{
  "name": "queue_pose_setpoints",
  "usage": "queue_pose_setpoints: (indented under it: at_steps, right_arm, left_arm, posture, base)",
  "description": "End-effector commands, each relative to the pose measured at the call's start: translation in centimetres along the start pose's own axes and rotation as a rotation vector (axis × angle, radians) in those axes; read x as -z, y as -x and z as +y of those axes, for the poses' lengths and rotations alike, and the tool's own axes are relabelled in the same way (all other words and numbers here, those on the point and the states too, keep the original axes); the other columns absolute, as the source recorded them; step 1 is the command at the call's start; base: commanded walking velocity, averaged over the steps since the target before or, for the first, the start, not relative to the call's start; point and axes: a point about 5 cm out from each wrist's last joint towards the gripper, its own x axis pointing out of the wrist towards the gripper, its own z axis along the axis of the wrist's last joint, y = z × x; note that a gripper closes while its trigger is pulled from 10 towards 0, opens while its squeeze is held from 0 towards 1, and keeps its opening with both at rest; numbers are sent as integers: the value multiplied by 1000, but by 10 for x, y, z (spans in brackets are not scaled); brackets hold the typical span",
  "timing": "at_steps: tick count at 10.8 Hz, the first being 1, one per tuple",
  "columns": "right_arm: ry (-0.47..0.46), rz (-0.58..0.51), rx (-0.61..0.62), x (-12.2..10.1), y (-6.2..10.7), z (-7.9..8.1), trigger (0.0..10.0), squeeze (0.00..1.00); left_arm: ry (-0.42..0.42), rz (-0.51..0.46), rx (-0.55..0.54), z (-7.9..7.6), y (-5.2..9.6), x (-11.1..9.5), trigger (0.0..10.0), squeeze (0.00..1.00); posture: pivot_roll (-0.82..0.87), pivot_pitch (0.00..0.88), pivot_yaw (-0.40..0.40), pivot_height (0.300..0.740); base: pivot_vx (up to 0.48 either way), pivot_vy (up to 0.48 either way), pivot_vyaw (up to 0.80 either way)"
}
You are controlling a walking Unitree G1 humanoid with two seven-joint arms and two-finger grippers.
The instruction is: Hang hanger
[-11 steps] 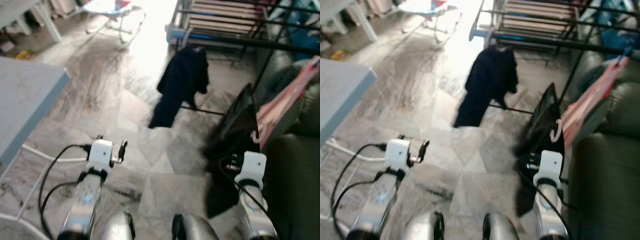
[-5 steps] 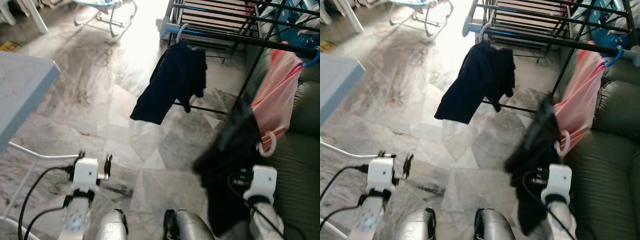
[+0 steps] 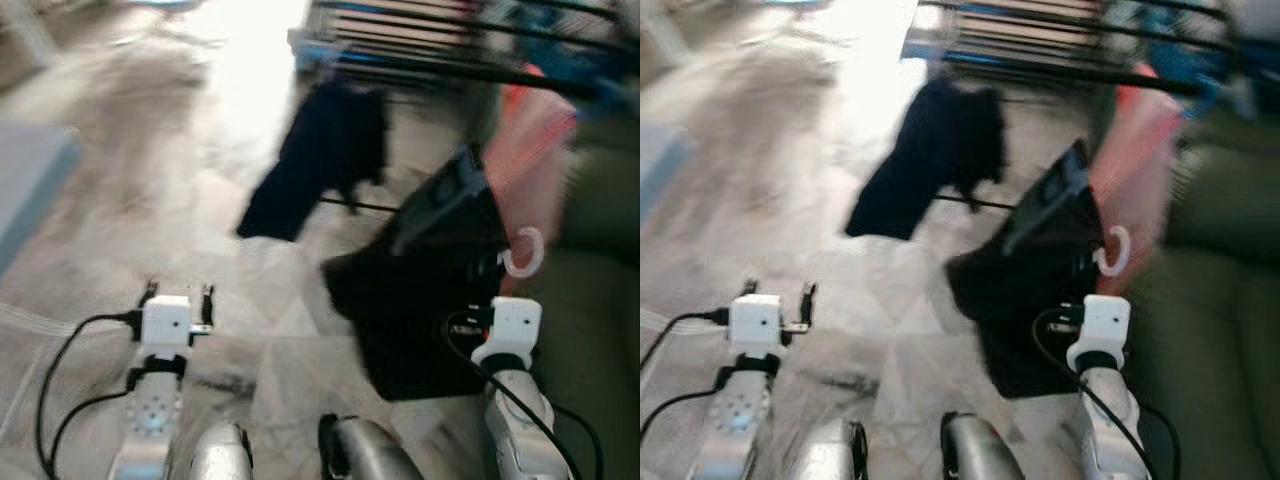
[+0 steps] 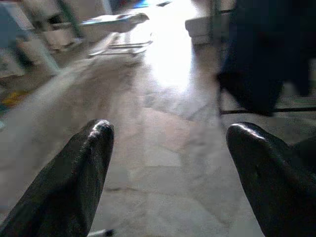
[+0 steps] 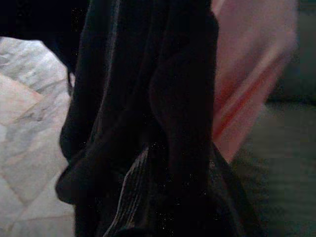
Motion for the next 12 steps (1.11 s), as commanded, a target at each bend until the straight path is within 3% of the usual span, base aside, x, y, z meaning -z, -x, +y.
queue_pose_setpoints:
  at_steps: [1, 5, 6, 9, 10, 12]
  right_arm:
    - [-1, -26, 21, -5, 2, -5, 10000, 0]
    - [-22, -35, 74, -2, 8, -13, 10000, 0]
    - [-23, -35, 70, 0, 8, -11, 10000, 0]
    - [-59, -77, 125, -7, -12, -12, 10000, 0]
    - [-63, -74, 128, -7, -15, -13, 10000, 0]
    - [-61, -82, 42, -9, -21, -4, 10000, 0]
  left_arm:
    - [16, 46, 42, -5, 4, 7, 10000, 0]
    - [-35, 16, 30, -4, 0, 7, 10000, 0]
    - [-62, 11, 25, -2, -1, 8, 10000, 0]
    - [-79, -33, 45, -10, -25, -2, 10000, 0]
    - [-105, -58, 48, -9, -28, -5, 10000, 0]
    - [-184, -101, -61, 5, -24, -8, 10000, 0]
  posture:
    - [-62, 161, -60, 740]
    - [-77, 114, -39, 740]
    - [-78, 77, -32, 740]
    - [-85, 2, 12, 740]
    - [-68, 0, -4, 740]
    - [-33, 6, -30, 740]
  base:
    - [0, 0, -800]
    - [0, 0, -800]
    - [0, 0, 0]
    - [0, 0, 0]
    - [0, 0, 0]
    - [0, 0, 0]
